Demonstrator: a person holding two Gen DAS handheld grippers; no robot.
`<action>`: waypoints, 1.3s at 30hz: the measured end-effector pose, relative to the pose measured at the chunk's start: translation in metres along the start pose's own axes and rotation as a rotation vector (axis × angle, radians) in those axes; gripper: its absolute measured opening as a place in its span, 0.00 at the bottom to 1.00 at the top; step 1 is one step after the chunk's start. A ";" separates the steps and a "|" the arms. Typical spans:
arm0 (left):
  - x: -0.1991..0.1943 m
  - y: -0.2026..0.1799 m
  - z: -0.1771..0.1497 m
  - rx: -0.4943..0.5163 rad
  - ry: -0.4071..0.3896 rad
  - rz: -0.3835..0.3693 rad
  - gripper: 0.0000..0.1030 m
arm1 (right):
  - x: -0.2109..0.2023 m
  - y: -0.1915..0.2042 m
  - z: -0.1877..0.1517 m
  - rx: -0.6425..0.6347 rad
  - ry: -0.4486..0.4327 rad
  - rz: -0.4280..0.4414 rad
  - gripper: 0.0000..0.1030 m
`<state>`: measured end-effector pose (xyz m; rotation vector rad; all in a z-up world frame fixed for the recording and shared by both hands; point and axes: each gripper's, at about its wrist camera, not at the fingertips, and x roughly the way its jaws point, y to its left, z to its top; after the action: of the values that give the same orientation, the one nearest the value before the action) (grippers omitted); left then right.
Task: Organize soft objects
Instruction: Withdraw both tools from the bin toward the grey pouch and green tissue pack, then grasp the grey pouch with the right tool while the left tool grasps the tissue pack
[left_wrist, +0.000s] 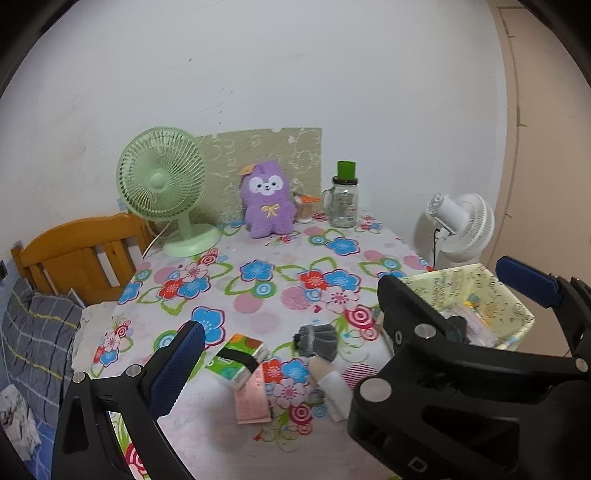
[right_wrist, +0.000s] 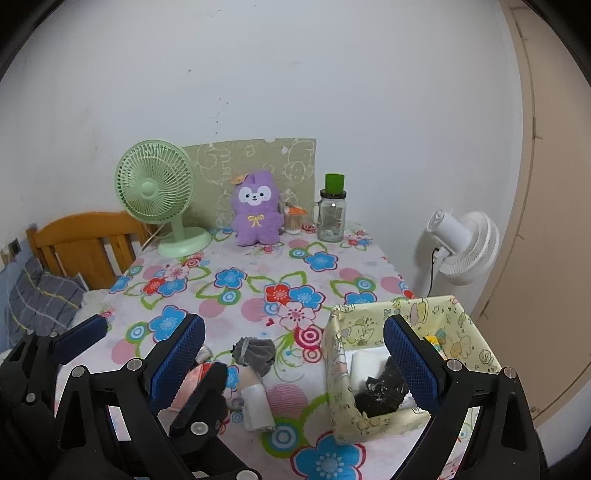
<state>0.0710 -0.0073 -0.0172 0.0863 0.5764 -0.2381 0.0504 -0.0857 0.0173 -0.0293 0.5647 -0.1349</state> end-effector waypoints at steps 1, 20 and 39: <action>0.002 0.004 -0.001 -0.005 0.005 0.000 1.00 | 0.003 0.003 0.000 -0.003 0.002 0.006 0.96; 0.074 0.051 -0.027 -0.077 0.110 0.061 1.00 | 0.084 0.039 -0.024 -0.036 0.116 0.110 0.96; 0.142 0.065 -0.044 -0.091 0.238 0.057 1.00 | 0.158 0.047 -0.045 -0.017 0.271 0.125 0.96</action>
<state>0.1790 0.0340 -0.1312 0.0429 0.8190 -0.1469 0.1636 -0.0599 -0.1078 0.0075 0.8361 -0.0119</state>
